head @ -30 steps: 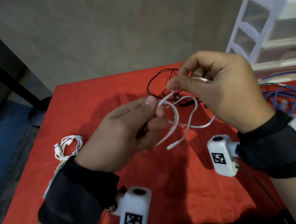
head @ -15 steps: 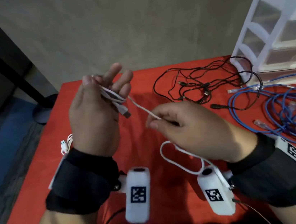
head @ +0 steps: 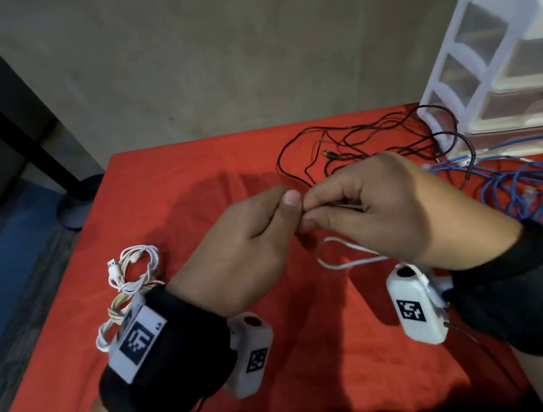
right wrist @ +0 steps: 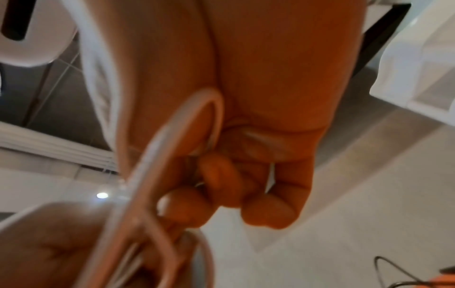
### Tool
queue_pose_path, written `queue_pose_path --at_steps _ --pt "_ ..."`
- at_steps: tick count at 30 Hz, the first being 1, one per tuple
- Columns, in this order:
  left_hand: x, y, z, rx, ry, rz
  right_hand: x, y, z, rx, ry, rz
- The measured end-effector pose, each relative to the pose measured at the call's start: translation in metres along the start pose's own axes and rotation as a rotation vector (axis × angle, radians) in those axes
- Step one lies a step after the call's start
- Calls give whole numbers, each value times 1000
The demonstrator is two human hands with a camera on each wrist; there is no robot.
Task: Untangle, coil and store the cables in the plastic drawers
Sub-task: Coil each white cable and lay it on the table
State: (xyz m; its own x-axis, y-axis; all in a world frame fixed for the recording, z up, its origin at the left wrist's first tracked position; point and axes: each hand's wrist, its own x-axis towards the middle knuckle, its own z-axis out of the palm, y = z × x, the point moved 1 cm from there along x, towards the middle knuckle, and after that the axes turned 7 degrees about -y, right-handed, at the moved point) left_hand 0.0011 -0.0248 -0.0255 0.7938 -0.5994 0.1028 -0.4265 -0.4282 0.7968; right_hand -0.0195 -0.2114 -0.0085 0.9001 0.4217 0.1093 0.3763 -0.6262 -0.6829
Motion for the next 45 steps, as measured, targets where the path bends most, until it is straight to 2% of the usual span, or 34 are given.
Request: queue_pose_path --at_steps 3,5,7,10,12,14,18,21,23,26,28,34,37,40,42,45 --pt "2 0 -2 3 -115 -77 -1 5 3 -47 -49 0" --pt "1 -2 -3 32 -166 -124 -3 6 -2 -84 -26 11" --pt "-4 -4 -5 -102 -176 -137 -6 11 -14 -80 16 54" --pt "-5 -1 -11 -601 -97 -106 -9 16 -30 3 93 75" --pt "-1 2 -15 -825 -67 -58 -8 15 -28 71 117 39" --pt "3 2 -18 -977 -52 -25 -6 15 -23 130 65 48" --pt "4 -5 -22 -1109 -48 -50 -6 18 -20 198 -75 110" --pt "5 -7 -24 -1166 -21 -62 -9 13 -17 263 -122 78" --pt "7 -10 -29 -1206 22 -52 -8 10 -14 282 -79 76" --pt "8 -23 -49 -1314 128 -66 -6 12 -15 400 93 138" --pt "6 -36 -64 -1388 214 -82 -7 13 -21 434 145 137" --pt "3 -56 -75 -1497 400 -79 -11 32 -23 153 -59 128" --pt "5 -56 -74 -1544 437 -53 -8 48 -16 16 -55 177" --pt "8 -51 -67 -1642 467 42 -5 50 -10 -142 -11 191" --pt "10 -48 -66 -1529 568 61 -4 37 -3 -201 -30 131" --pt "15 -39 -56 -1209 674 101 -6 16 5 -99 -116 12"
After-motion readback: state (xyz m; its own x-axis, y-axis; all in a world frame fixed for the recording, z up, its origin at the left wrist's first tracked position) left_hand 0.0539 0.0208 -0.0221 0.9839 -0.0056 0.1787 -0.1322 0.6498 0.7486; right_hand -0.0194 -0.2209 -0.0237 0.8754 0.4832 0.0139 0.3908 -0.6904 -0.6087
